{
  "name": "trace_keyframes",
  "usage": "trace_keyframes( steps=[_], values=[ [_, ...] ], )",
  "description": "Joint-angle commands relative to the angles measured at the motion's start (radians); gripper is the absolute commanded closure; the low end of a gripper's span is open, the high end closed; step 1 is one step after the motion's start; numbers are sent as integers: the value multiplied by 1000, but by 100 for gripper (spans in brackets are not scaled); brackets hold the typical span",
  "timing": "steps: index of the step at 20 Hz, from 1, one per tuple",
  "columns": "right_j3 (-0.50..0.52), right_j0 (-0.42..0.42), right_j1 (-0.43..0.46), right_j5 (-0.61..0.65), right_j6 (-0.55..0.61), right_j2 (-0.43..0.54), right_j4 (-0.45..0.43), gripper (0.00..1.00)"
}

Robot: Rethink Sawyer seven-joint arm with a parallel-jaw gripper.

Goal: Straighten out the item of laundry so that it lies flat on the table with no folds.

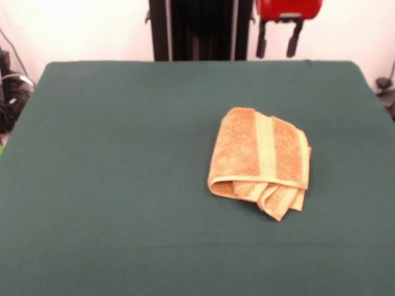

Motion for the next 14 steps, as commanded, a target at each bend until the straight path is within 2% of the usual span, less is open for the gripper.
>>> trace_keyframes(
  steps=[1,6,14],
  values=[
    [-141,47,142,-36,217,-8,32,0],
    [-297,103,247,24,248,-74,59,0],
    [-552,280,461,125,365,-255,150,0]
  ],
)
